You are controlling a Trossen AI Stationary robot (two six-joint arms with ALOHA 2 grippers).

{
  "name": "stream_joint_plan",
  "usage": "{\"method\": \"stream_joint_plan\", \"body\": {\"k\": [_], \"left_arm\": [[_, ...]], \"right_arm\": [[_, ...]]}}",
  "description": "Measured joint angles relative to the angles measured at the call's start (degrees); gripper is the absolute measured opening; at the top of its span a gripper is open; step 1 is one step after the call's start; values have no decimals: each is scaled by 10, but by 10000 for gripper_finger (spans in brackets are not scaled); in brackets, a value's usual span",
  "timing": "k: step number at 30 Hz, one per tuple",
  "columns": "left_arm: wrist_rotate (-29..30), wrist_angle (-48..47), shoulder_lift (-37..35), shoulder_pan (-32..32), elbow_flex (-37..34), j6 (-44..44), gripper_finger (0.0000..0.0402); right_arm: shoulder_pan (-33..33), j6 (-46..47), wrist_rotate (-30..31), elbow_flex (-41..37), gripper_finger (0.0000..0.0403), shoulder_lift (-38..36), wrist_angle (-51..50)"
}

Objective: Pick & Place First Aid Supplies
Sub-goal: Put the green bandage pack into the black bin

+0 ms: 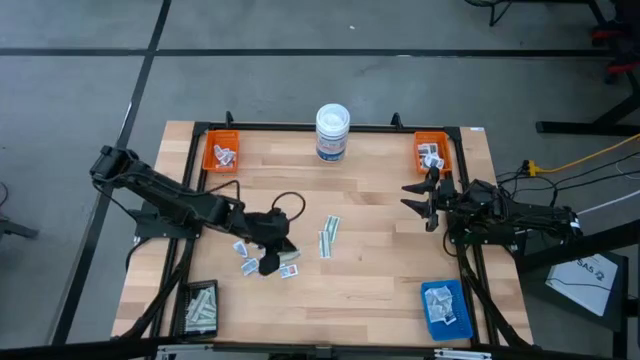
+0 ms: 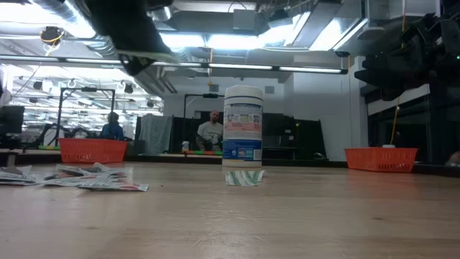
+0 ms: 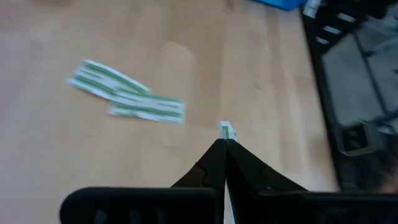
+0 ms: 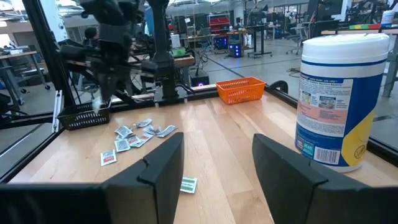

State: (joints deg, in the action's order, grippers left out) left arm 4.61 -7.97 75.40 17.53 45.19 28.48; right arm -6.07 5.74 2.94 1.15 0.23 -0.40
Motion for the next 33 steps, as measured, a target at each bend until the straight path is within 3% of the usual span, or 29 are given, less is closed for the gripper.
{"method": "stream_joint_plan", "body": {"k": [9, 18, 26, 33], "left_arm": [[-85, -1, 0, 75, 1, 76, 1], [-236, -26, 0, 166, 1, 149, 1], [-328, -47, 0, 253, 1, 381, 1], [-345, -95, 0, 312, 1, 546, 1]], "right_arm": [[0, 0, 0, 0, 191, 0, 0], [0, 0, 0, 0, 191, 0, 0], [0, 0, 0, 0, 191, 0, 0], [0, 0, 0, 0, 191, 0, 0]]}}
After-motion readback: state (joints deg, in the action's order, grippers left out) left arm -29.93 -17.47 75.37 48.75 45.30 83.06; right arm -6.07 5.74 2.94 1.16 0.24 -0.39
